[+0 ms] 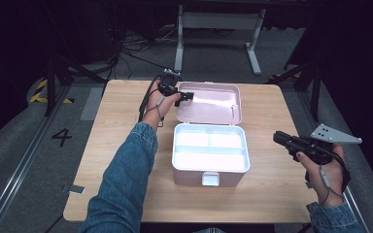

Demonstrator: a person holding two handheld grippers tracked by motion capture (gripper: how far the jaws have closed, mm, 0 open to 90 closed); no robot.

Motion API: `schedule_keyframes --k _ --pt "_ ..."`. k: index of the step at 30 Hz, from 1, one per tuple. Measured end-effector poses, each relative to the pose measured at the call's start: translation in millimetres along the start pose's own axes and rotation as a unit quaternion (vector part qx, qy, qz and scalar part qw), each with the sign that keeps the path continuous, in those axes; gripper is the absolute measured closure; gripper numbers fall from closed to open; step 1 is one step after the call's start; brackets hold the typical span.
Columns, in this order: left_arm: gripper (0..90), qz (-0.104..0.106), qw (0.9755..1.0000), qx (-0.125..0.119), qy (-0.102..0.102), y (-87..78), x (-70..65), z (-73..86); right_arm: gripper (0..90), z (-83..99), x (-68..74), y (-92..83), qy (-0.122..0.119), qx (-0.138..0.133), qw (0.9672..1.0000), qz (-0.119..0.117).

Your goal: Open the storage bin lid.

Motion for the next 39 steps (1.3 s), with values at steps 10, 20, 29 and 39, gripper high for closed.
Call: schedule_keyframes --k 10,20,29,39 --pt "37.0 -0.009 0.9994 0.03 -0.014 4.0 2.6 6.8 80.8 1.4 -0.9 1.6 0.003 0.002 1.0 0.0" --pt "35.3 -0.018 0.9974 0.064 -0.027 9.8 4.7 15.6 80.1 2.1 -1.4 1.8 0.003 0.004 1.0 0.0" --pt "31.3 -0.017 0.9976 0.058 -0.034 15.7 5.4 19.9 79.2 1.7 -1.3 2.0 0.001 0.002 1.0 0.0" --pt "24.8 -0.048 0.9982 -0.011 -0.035 -9.7 15.4 6.6 75.1 2.7 -4.4 2.0 0.006 0.002 1.0 0.005"
Point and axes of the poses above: each handheld gripper's, and its own axes: y roughly forward along the jaws, z roughly out of its underside, x roughly to its left, the point moved 9 cm from there along y, roughly forward along the jaws, and after that the axes turned 2 degrees about -z, right-handed, at the moved point
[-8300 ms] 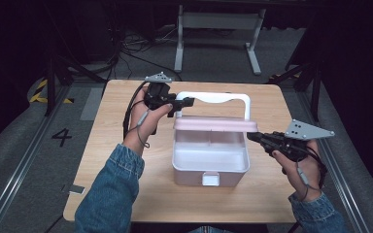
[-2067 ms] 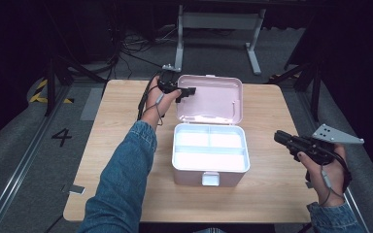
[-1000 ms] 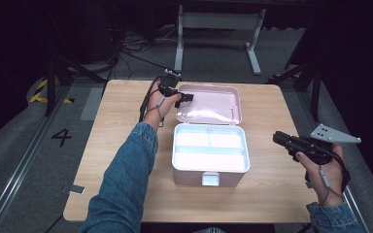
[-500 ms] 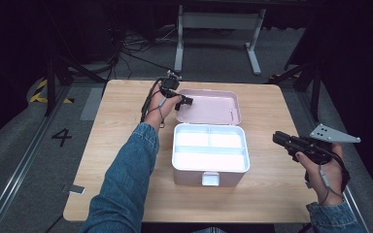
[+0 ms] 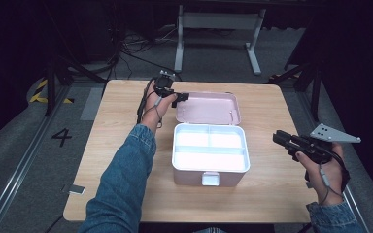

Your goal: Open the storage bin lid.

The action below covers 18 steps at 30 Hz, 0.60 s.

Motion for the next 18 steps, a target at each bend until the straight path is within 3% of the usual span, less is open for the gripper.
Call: schedule_keyframes --k 4,9,12,15,16,18 --pt "24.5 0.008 0.9993 -0.019 0.031 -25.8 -10.7 -6.7 72.5 0.1 -0.8 1.4 0.001 0.0 1.0 0.003" --pt "24.2 0.023 0.9962 -0.052 0.065 -64.8 -34.0 -13.7 71.5 0.7 -0.7 4.4 0.001 0.002 1.0 0.004" --pt "24.0 0.028 0.9945 -0.061 0.081 -87.6 -45.5 -11.3 71.4 0.6 0.3 6.0 -0.002 0.003 1.0 0.001" --pt "24.0 0.02 0.9905 -0.082 0.108 -115.9 -56.0 -6.9 71.4 -0.4 1.1 7.0 -0.002 0.002 1.0 0.0" --pt "23.8 0.02 0.9905 -0.082 0.108 -115.9 -56.0 -6.9 71.4 -0.4 1.1 7.0 -0.002 0.002 1.0 0.0" --pt "23.6 0.023 0.9891 -0.089 0.115 -133.0 -62.2 -0.8 71.4 -0.4 1.0 8.1 -0.001 0.003 1.0 0.0"
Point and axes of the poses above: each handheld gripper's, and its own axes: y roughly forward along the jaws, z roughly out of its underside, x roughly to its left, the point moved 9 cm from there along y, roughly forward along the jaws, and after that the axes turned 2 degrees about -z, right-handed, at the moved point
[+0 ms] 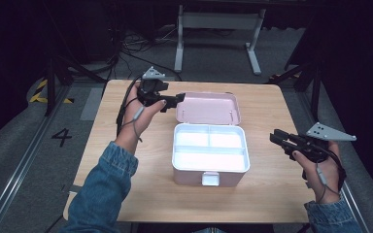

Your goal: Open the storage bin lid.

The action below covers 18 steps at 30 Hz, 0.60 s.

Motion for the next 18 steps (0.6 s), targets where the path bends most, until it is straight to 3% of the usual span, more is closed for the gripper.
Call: schedule_keyframes --k 5,8,12,18 --pt "23.2 0.0 0.9999 0.006 0.013 -35.0 -9.4 16.9 71.3 0.4 1.0 2.3 0.0 0.004 1.0 -0.004" --pt "23.3 -0.021 0.9991 0.024 0.027 -54.8 -8.3 33.8 71.2 -1.2 1.2 4.1 0.0 0.004 1.0 -0.007" --pt "23.5 -0.05 0.9977 0.036 0.03 -78.0 -6.5 50.9 70.9 -3.9 -1.6 8.5 -0.003 0.007 0.9999 -0.01" --pt "24.7 -0.06 0.9961 0.061 0.024 -97.8 -0.5 77.4 69.2 -3.2 -14.2 13.6 0.003 0.018 0.9998 -0.011"
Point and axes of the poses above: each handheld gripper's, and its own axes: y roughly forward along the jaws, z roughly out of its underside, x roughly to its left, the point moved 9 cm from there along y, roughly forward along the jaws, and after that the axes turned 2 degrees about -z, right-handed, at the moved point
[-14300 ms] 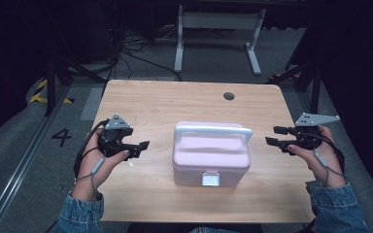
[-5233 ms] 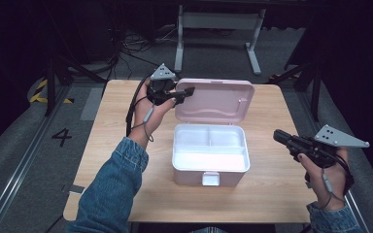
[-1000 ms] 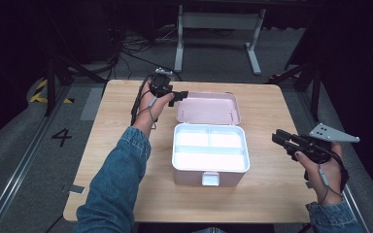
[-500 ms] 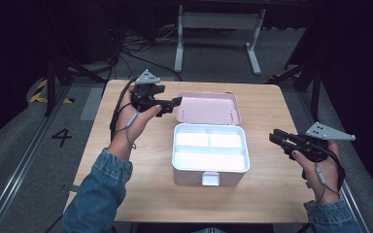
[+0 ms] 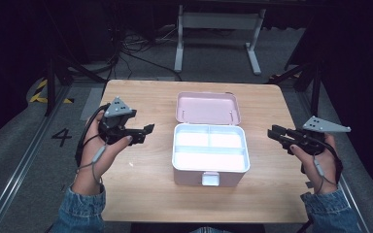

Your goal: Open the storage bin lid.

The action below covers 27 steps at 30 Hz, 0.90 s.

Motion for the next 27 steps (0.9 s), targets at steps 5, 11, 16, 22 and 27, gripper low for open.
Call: schedule_keyframes --k 5,11,16,22,27 --pt "24.6 -0.029 0.9992 0.024 -0.015 -4.3 13.0 21.6 69.2 2.5 -11.7 2.7 0.011 0.006 0.9999 0.002" --pt "23.9 -0.024 0.9966 0.077 -0.019 3.7 17.4 48.7 67.7 10.0 -18.7 6.0 0.013 0.034 0.9993 0.002" --pt "23.9 -0.028 0.9919 0.122 -0.025 17.2 24.7 72.1 66.8 21.7 -24.5 8.7 0.018 0.059 0.9981 0.007" --pt "23.8 -0.038 0.988 0.148 -0.027 26.7 34.4 88.2 65.4 34.0 -30.2 14.4 0.029 0.079 0.9964 0.008" --pt "23.4 -0.004 0.9873 0.149 -0.055 40.3 35.4 96.2 63.8 41.4 -35.3 15.0 0.038 0.087 0.9954 0.013"
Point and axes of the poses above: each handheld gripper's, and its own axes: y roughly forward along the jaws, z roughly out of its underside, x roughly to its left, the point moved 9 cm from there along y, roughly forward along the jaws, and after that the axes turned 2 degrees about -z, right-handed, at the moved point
